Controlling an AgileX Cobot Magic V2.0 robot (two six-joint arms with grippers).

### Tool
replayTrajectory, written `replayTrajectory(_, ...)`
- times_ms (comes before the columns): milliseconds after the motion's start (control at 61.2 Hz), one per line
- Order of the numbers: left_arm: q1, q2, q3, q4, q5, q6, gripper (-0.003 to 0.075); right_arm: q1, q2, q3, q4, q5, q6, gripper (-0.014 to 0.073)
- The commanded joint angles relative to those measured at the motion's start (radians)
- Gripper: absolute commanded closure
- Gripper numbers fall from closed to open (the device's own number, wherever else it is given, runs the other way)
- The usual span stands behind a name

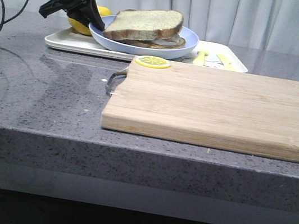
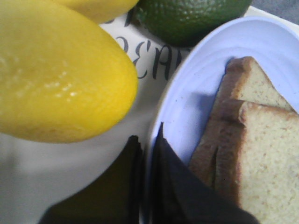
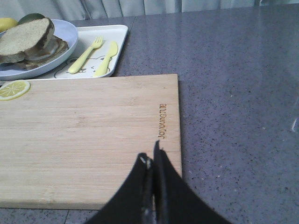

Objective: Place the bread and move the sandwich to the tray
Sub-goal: 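Carry the plate over the white tray and lower it down, then release the plate and pull the left gripper back toward the robot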

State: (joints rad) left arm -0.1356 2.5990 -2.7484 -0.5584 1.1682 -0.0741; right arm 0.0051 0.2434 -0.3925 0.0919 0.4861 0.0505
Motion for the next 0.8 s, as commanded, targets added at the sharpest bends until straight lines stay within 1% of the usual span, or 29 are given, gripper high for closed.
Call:
replayTrajectory(0,0.003,-0.068,-0.038,-0.069,-0.075,-0.004,0.074,-0.002,0.007,-0.028,0.007,-0.073,-0.004,0.0655)
replayTrajectory(180,0.003,-0.068,-0.038,-0.069,-0.071,0.002,0.0738,-0.002,0.007,-0.028,0.007,-0.073,-0.004,0.0655)
replayTrajectory(245,0.003,-0.068,-0.038,-0.071,-0.067,0.02,0.0716,-0.002,0.007,-0.028,0.007,-0.073,-0.004,0.0655)
replayTrajectory(310,0.003,-0.068,-0.038,-0.092,-0.053,0.079,0.0629,-0.002,0.007,-0.028,0.007,-0.073,-0.004,0.0655)
replayTrajectory(359,0.003,-0.068,-0.038,-0.098,-0.045,0.082,0.0553,-0.002,0.007,-0.028,0.007,-0.073,-0.004,0.0655)
replayTrajectory(425,0.003,-0.068,-0.038,-0.098,-0.045,0.082,0.0413,-0.002,0.007,-0.028,0.007,-0.073,-0.004,0.0655)
replayTrajectory(458,0.003,-0.068,-0.038,-0.098,-0.045,0.082,0.0362,-0.002,0.007,-0.028,0.007,-0.073,-0.004,0.0655)
replayTrajectory(523,0.005,-0.068,-0.041,-0.098,-0.043,0.082,0.0274,-0.002,0.007,-0.028,0.007,-0.073,-0.004,0.0655)
replayTrajectory(556,0.005,-0.068,-0.049,-0.1,-0.039,0.082,0.0246,-0.002,0.007,-0.028,0.007,-0.073,-0.004,0.0655)
replayTrajectory(588,0.005,-0.07,-0.058,-0.1,-0.035,0.082,0.0236,-0.002,0.007,-0.028,0.007,-0.073,-0.004,0.0655)
replayTrajectory(670,0.009,-0.072,-0.095,-0.1,-0.015,0.082,0.0245,-0.002,0.007,-0.028,0.007,-0.073,-0.004,0.0655)
replayTrajectory(784,0.018,-0.072,-0.175,-0.1,0.032,0.082,0.0295,-0.002,0.007,-0.028,0.007,-0.073,-0.004,0.0655)
